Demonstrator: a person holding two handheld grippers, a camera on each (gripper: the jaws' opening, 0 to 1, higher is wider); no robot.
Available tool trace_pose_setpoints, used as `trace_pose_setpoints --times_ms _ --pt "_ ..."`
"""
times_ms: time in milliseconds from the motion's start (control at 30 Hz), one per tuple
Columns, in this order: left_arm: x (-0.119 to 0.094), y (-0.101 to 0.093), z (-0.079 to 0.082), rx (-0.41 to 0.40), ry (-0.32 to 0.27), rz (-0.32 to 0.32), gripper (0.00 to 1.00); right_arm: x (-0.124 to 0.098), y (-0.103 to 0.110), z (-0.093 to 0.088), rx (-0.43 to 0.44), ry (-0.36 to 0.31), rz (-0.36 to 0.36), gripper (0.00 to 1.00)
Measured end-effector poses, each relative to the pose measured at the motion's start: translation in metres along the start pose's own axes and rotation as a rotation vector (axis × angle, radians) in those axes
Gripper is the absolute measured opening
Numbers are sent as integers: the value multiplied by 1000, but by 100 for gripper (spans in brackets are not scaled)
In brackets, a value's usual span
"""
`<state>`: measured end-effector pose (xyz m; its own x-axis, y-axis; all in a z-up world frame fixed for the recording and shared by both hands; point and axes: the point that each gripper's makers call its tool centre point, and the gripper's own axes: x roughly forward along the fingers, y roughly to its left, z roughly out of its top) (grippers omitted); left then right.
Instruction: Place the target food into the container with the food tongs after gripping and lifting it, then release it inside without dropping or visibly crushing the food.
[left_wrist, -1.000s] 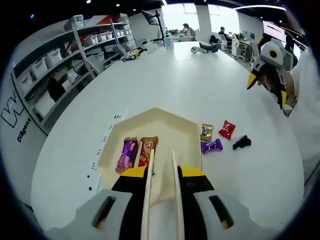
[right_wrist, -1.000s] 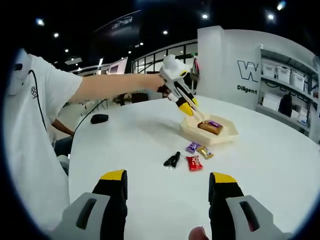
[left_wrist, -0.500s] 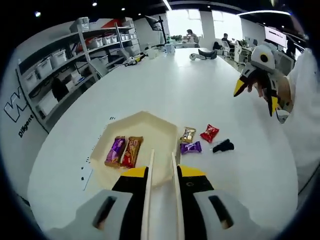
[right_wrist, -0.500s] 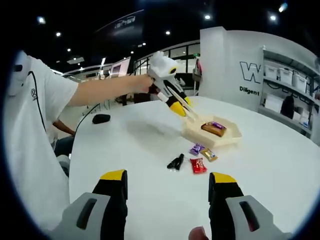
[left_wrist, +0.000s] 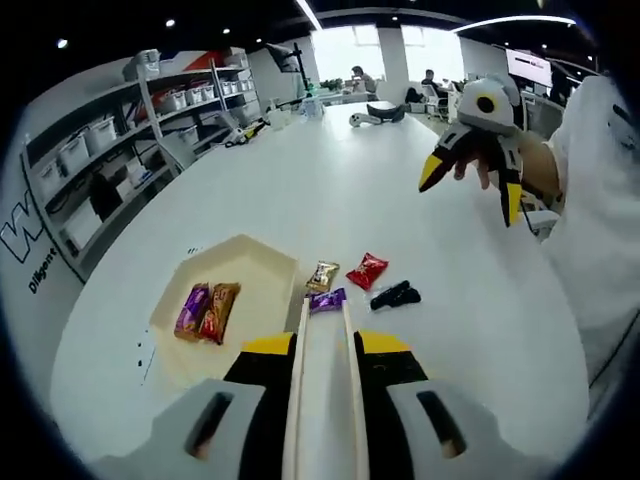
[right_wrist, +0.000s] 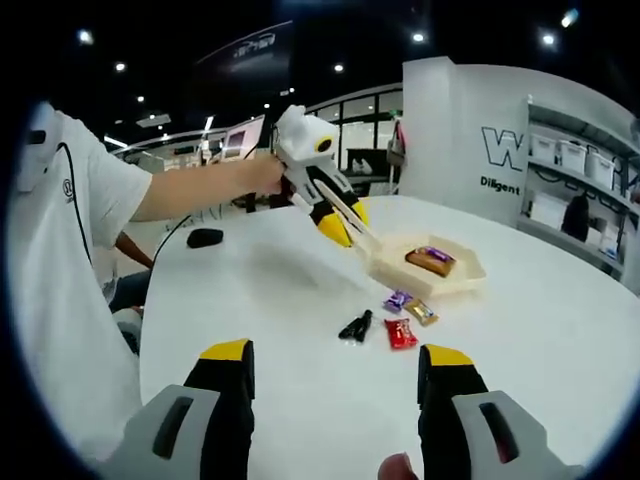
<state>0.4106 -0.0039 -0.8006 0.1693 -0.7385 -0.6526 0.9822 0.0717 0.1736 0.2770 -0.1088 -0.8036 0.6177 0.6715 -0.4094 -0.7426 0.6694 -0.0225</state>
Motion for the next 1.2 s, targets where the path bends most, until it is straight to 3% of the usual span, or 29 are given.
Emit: trace_pose_setpoints --times_ms 467,1200 --pt "16 -29 14 90 2 -67 20 -5 -2 -8 13 -9 -5 63" --pt "39 -38 34 211 33 -140 20 -13 -2 -7 6 -20 -13 64"
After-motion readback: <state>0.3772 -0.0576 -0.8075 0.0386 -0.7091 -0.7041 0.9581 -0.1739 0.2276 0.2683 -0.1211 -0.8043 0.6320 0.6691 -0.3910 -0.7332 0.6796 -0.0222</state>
